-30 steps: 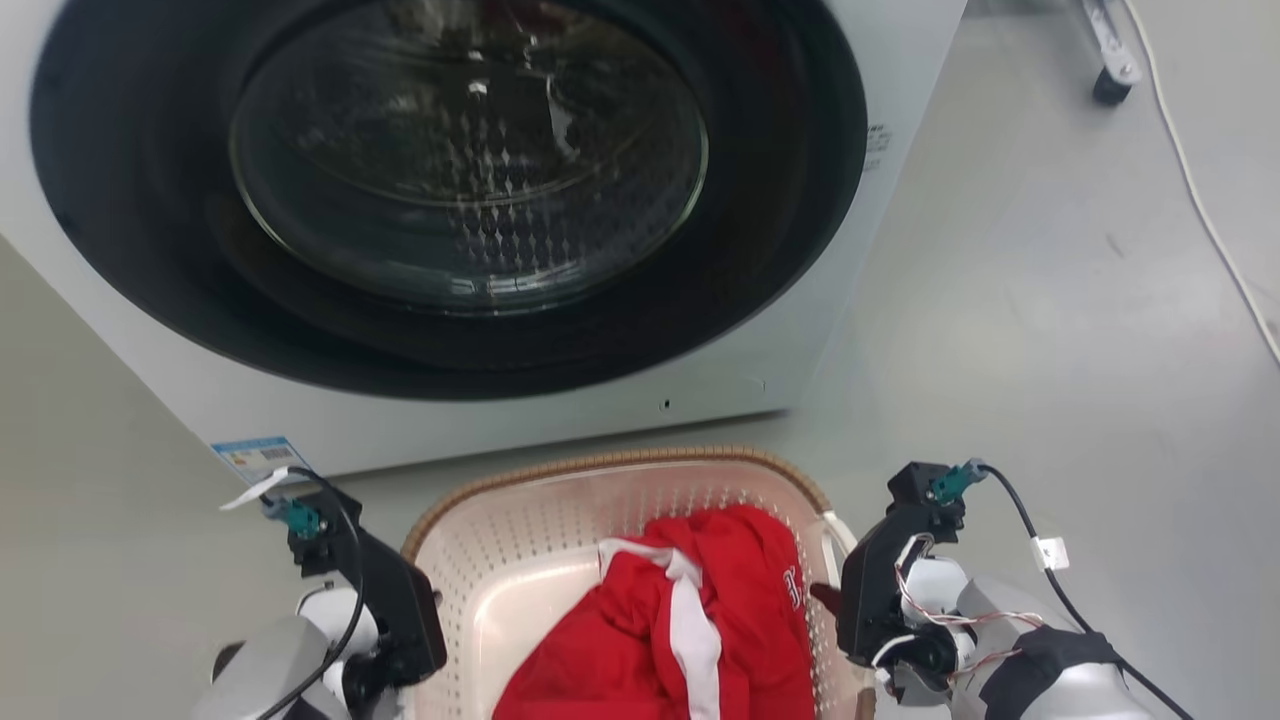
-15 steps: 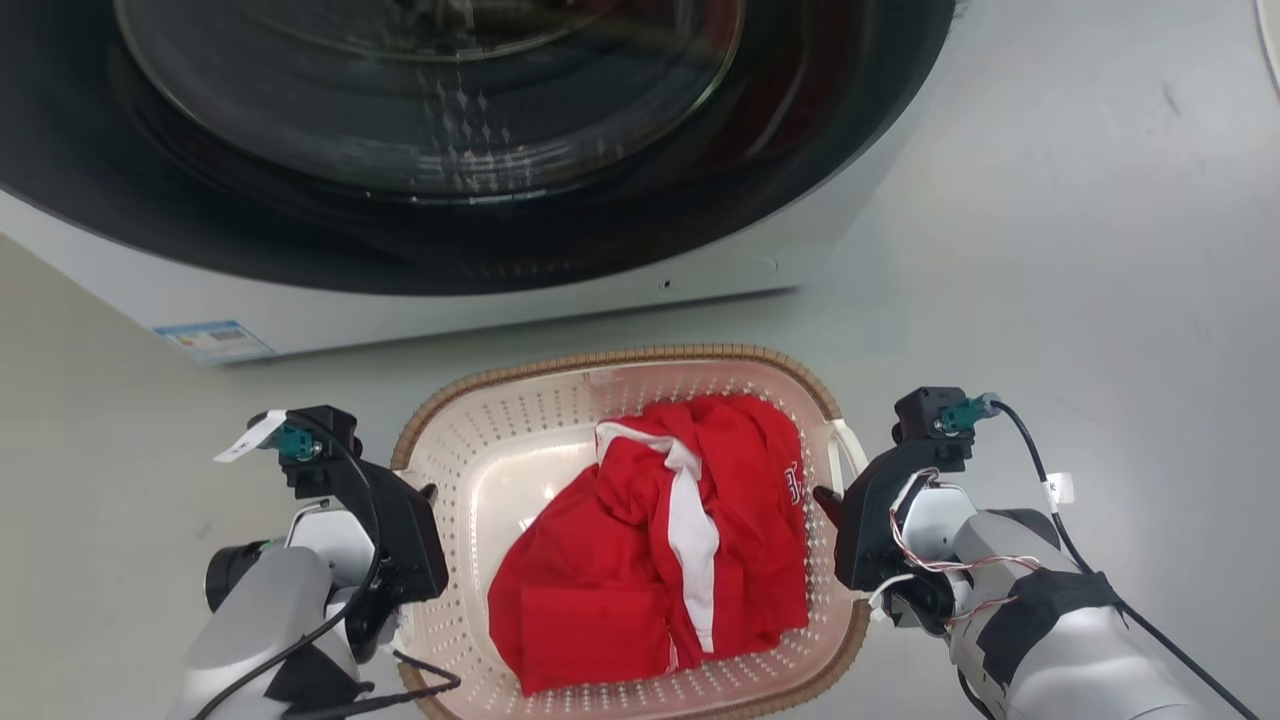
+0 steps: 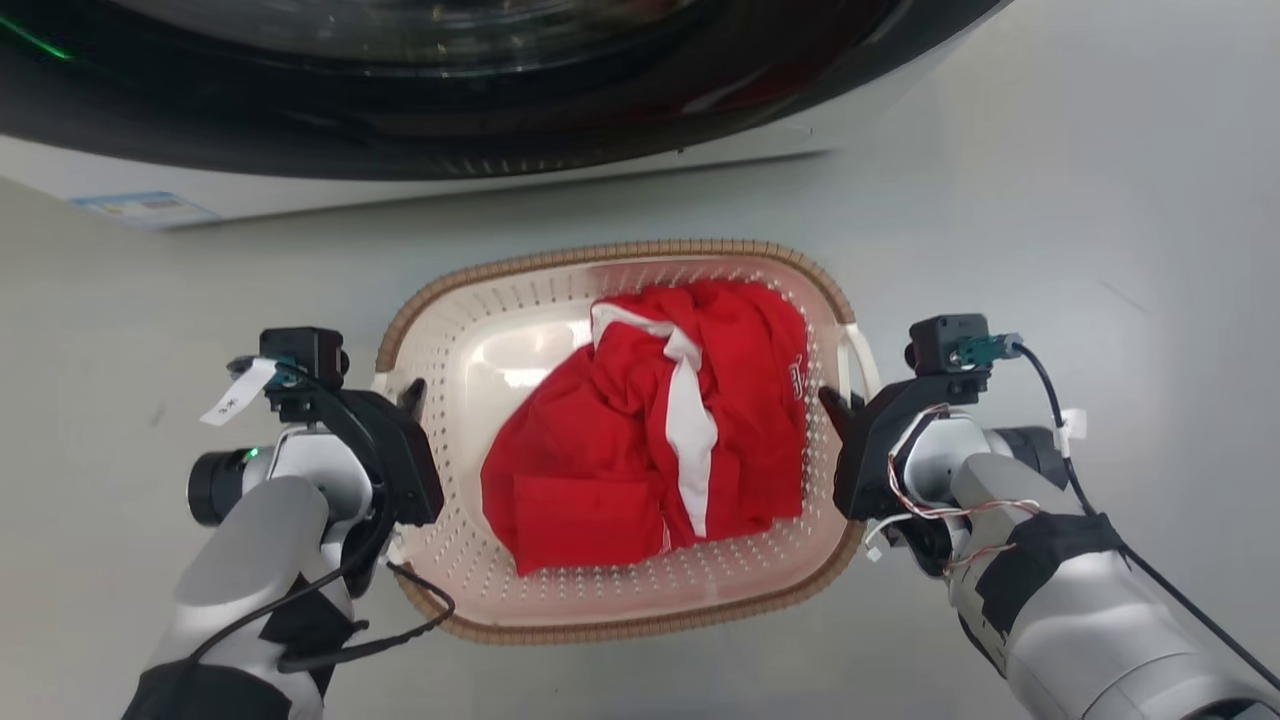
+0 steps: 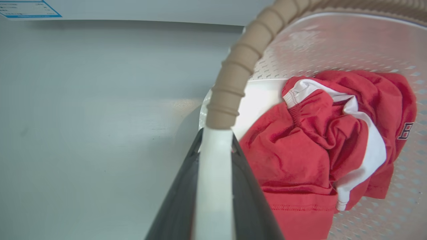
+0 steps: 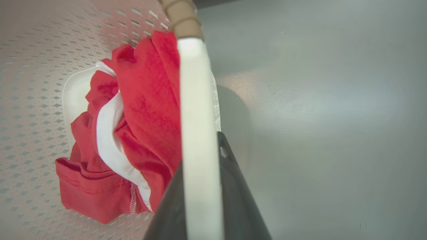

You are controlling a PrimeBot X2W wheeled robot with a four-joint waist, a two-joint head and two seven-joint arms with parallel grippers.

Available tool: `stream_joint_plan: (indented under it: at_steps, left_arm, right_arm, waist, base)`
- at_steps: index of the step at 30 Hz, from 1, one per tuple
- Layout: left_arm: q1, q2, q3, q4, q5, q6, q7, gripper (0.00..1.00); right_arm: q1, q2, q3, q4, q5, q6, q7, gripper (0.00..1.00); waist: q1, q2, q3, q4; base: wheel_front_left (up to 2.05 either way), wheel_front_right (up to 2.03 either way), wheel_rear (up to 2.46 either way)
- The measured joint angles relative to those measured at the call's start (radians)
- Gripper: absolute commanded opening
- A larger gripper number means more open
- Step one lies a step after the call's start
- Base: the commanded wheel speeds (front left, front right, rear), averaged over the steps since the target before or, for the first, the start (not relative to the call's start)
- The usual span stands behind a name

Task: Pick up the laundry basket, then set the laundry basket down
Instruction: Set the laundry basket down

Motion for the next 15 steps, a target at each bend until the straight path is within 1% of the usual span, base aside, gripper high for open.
stream_joint_plan:
  at_steps: [9,15]
  left_arm:
    - [-0.052,0.001,-0.003,0.009,0.012,0.000,-0.062,0.00]
    - [-0.059,-0.003,-0.006,0.031,0.016,-0.007,-0.086,0.00]
  right_arm:
    - [-0.056,-0.003,0.003,0.008,-0.019,-0.006,-0.069,0.00]
    - [-0.061,0.000,0.009,0.028,-0.027,-0.002,-0.094,0.00]
  waist:
    - [0.0001,0.0000,0.127,0.004]
    - [0.0000,0.0000,0.177,0.006]
  base:
    - [0.00,0.00,0.00]
    - [0.00,0.00,0.00]
